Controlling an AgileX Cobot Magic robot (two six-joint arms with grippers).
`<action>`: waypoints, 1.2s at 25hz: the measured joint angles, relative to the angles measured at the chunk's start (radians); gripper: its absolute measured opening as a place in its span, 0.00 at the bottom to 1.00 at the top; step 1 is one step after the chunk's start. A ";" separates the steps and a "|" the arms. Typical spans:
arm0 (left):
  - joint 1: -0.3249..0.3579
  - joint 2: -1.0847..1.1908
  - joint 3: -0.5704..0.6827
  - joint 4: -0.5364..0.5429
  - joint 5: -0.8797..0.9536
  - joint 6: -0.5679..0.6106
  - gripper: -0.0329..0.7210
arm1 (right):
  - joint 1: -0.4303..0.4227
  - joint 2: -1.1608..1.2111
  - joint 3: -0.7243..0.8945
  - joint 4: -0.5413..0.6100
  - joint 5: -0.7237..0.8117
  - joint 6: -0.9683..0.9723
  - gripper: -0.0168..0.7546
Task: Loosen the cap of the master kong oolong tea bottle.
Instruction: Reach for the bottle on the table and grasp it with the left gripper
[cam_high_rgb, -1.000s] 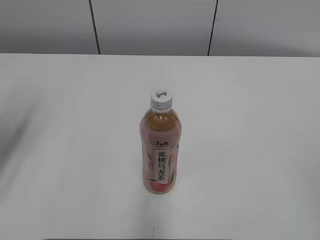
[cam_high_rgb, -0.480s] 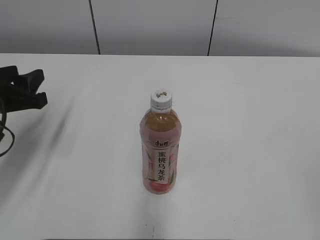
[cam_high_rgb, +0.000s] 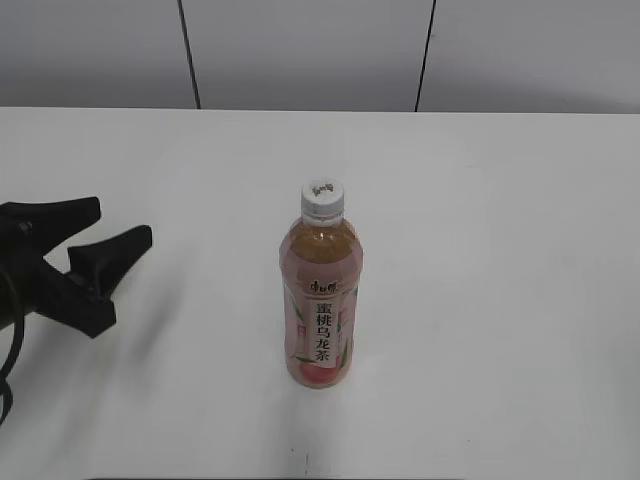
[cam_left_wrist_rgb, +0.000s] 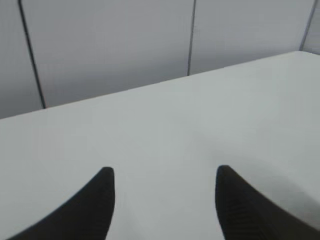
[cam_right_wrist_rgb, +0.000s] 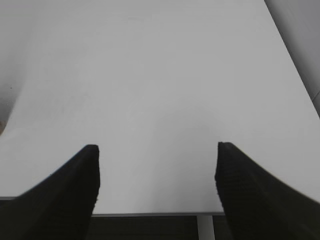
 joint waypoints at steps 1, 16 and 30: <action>0.000 0.000 0.009 0.030 -0.002 -0.006 0.63 | 0.000 0.000 0.000 0.000 0.000 0.000 0.73; 0.000 0.003 0.031 0.387 -0.008 -0.073 0.83 | 0.000 0.000 0.000 0.000 0.000 0.000 0.73; 0.000 0.003 0.031 0.454 -0.008 -0.083 0.83 | 0.000 0.000 0.000 0.000 0.000 0.000 0.73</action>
